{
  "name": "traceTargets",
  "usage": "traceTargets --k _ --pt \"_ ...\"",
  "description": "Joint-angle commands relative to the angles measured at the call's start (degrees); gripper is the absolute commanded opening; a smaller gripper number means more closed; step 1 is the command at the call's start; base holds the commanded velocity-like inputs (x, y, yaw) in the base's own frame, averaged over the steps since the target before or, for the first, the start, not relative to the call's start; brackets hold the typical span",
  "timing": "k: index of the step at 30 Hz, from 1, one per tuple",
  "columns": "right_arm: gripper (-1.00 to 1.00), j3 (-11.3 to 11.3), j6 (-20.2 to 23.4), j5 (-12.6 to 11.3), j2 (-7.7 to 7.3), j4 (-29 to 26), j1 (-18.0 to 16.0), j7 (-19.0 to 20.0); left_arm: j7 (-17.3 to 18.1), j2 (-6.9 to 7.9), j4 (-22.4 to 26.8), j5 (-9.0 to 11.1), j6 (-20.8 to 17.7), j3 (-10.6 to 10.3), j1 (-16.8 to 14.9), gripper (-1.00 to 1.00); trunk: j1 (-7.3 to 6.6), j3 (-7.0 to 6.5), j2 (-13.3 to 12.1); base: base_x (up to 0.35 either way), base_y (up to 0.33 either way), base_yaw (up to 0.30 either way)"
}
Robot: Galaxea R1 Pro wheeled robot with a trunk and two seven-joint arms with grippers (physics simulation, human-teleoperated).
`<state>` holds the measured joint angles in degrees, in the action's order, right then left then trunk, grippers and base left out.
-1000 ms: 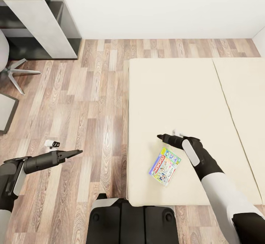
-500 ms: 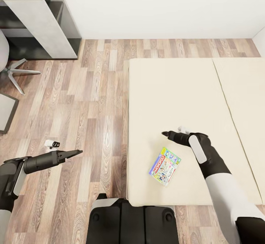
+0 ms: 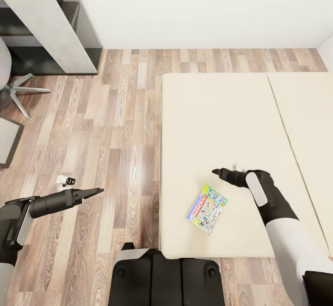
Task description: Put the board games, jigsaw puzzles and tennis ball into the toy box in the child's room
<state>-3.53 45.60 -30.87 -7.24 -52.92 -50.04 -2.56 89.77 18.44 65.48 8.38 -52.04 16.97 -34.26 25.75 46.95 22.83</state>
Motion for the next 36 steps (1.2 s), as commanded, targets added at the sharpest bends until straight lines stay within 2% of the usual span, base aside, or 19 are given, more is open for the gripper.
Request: traceTargets --k 1,8,17,36 --pt "1.00 -0.1 0.2 -0.4 -0.01 0.4 0.0 -0.3 0.2 0.01 0.0 0.0 -0.6 0.0 0.0 1.00 0.03 0.06 0.1 0.000 0.000 0.000" --pt "1.00 -0.2 -0.1 -0.5 -0.01 6.9 0.0 -0.4 0.2 0.01 0.0 -0.1 -0.6 0.0 0.0 1.00 0.03 0.06 0.1 0.000 0.000 0.000" --pt "1.00 -0.2 -0.4 -0.5 -0.05 11.1 0.0 -0.3 0.2 0.01 0.0 -0.1 -0.6 0.0 0.0 1.00 0.03 0.06 0.1 0.000 0.000 0.000" --pt "1.00 0.1 -0.3 -0.3 0.36 13.2 0.0 -0.2 0.2 0.01 0.0 0.0 -0.6 0.0 0.0 1.00 0.03 0.06 0.1 0.000 0.000 0.000"
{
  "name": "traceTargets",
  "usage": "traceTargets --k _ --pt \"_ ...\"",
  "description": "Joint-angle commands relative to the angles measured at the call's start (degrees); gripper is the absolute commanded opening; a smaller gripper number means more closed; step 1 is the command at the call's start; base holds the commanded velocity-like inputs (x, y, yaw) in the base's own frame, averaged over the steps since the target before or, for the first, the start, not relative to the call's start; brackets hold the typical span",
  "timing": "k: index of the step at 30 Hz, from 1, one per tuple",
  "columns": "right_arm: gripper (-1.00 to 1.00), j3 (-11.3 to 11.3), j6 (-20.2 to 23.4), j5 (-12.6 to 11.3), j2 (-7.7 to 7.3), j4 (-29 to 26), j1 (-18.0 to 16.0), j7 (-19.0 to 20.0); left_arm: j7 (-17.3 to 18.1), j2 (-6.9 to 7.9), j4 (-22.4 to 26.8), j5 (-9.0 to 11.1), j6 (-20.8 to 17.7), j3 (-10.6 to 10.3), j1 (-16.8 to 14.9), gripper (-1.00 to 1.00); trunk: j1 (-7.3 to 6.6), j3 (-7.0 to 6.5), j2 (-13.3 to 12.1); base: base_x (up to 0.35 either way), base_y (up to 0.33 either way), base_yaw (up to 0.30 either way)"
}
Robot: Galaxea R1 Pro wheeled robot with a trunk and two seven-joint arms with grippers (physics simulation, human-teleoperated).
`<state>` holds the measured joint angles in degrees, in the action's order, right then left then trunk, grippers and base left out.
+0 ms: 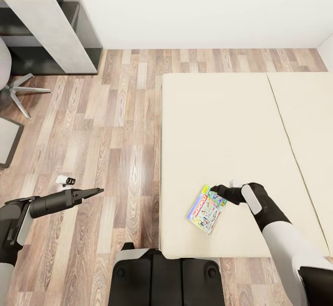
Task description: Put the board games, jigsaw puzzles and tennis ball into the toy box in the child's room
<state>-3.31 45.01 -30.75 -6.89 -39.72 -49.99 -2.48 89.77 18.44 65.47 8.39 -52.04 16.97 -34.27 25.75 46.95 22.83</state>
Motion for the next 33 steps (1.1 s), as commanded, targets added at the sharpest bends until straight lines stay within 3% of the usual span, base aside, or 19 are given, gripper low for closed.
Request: traceTargets --k 1,11,18,21,33 --pt "1.00 -0.1 0.3 -0.4 0.07 0.1 0.0 -0.2 0.2 0.01 0.0 0.0 -0.6 0.0 0.0 1.00 0.03 0.06 0.1 0.000 0.000 0.000" --pt "1.00 0.2 0.5 -0.8 0.68 0.6 0.0 0.6 0.2 0.01 0.0 0.0 -0.6 0.0 0.0 1.00 0.03 0.06 0.1 0.000 0.000 0.000" --pt "1.00 0.2 0.5 -0.5 3.23 0.6 0.0 1.0 0.2 0.04 0.0 0.0 -0.6 0.0 0.0 1.00 0.03 0.06 0.1 0.000 0.000 0.000" --pt "1.00 0.2 0.3 -0.2 3.56 0.6 0.0 0.6 0.2 0.04 0.0 0.0 -0.6 0.0 0.0 1.00 0.03 0.06 0.1 0.000 0.000 0.000" --pt "1.00 -0.2 0.6 -0.2 2.64 1.0 0.0 0.4 0.2 0.02 0.0 0.0 -0.6 0.0 0.0 1.00 0.03 0.06 0.1 0.000 0.000 0.000"
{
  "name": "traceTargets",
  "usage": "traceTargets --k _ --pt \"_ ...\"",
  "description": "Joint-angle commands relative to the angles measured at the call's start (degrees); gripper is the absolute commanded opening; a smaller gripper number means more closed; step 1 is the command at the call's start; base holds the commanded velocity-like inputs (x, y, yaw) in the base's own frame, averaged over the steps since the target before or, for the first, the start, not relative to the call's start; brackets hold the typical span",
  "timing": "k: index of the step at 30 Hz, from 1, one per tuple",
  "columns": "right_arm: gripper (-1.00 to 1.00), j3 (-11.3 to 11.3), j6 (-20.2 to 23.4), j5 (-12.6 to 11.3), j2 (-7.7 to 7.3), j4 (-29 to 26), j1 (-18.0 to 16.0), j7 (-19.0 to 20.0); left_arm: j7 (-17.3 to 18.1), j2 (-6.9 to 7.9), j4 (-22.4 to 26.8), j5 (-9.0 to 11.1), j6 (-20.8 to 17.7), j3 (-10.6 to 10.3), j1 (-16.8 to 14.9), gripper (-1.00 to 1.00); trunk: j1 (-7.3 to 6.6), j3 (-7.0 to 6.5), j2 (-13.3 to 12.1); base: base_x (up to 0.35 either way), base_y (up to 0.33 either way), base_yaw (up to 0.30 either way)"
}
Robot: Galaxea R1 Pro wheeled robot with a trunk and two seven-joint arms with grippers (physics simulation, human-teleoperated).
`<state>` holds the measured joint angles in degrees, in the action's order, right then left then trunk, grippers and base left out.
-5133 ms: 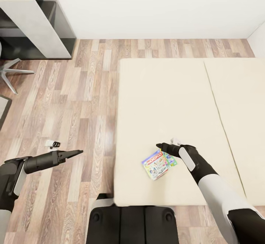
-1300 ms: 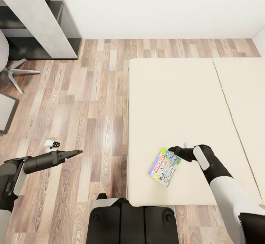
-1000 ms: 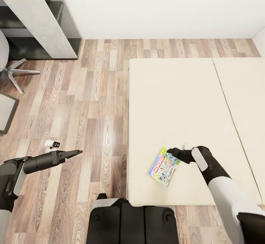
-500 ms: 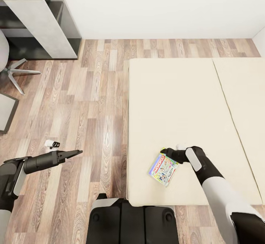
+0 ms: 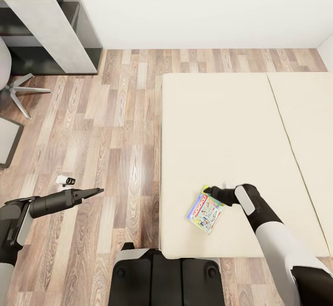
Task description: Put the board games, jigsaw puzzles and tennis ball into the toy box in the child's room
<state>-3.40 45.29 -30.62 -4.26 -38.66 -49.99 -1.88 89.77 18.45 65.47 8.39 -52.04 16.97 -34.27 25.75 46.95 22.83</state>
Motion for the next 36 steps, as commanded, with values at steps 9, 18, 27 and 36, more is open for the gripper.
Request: traceTargets --k 9,18,27,36 --pt "1.00 -0.3 0.0 -0.4 -2.62 1.9 0.0 0.0 0.2 0.10 0.0 0.0 -0.6 0.0 0.0 1.00 0.03 0.06 0.1 0.000 0.000 0.000" --pt "1.00 -0.2 -1.7 -0.3 -3.65 4.5 0.0 0.0 0.2 0.05 0.0 -0.1 -0.6 0.0 0.0 1.00 0.03 0.06 0.1 0.000 0.000 0.000" --pt "1.00 0.1 -2.5 -0.1 -3.57 4.6 0.0 -0.1 0.2 0.10 -0.1 -0.1 -0.6 0.0 0.0 1.00 0.03 0.06 0.1 0.000 0.000 0.000" --pt "1.00 0.1 -2.4 -0.1 -3.59 4.1 0.0 0.2 0.2 0.10 -0.1 -0.1 -0.6 0.0 0.0 1.00 0.03 0.06 0.1 0.000 0.000 0.000"
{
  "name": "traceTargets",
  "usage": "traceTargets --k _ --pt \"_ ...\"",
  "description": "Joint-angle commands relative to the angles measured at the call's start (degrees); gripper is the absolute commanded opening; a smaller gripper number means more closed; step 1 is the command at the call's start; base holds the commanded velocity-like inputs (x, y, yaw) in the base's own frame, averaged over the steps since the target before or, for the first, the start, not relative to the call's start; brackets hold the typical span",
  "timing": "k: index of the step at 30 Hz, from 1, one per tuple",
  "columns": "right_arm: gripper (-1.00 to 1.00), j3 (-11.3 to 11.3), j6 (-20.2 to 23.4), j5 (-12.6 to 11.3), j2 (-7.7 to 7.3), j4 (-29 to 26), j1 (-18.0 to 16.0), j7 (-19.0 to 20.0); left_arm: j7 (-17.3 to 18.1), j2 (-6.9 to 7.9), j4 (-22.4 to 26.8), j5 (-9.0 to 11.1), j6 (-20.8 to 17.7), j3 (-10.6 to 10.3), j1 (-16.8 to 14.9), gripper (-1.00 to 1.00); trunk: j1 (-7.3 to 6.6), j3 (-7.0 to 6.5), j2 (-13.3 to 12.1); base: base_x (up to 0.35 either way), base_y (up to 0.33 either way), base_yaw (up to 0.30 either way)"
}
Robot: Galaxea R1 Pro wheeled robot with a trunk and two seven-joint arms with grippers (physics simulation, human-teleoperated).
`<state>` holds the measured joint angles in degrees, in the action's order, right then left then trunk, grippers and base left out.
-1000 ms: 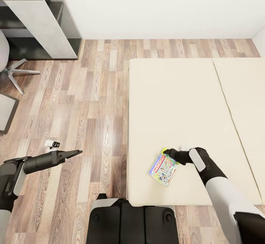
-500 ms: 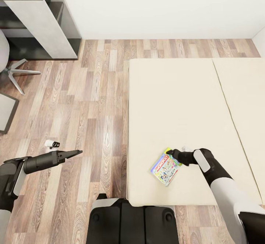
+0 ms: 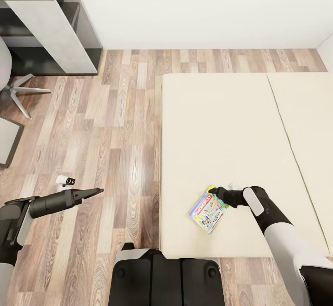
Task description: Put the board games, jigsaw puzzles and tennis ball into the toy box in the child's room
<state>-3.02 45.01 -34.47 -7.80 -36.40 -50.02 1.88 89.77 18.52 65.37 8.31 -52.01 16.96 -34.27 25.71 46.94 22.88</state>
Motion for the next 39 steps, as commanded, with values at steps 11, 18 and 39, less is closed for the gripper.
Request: traceTargets --k 11,18,39 --pt "1.00 -0.2 -1.5 3.6 0.05 -1.0 0.1 -3.5 0.2 0.02 -0.1 0.0 -0.6 0.1 0.0 1.00 0.08 0.07 0.0 0.000 0.000 0.000" --pt "1.00 -0.3 -1.3 3.6 -0.03 -1.5 0.2 -3.5 0.2 0.02 -0.1 0.0 -0.6 0.1 0.0 1.00 0.08 -0.18 0.0 0.000 0.000 0.000" --pt "1.00 -0.6 -1.2 3.7 -0.19 -1.2 0.3 -3.5 0.2 0.04 -0.1 0.0 -0.6 0.1 0.0 1.00 0.08 -1.00 0.0 0.000 0.000 0.000"
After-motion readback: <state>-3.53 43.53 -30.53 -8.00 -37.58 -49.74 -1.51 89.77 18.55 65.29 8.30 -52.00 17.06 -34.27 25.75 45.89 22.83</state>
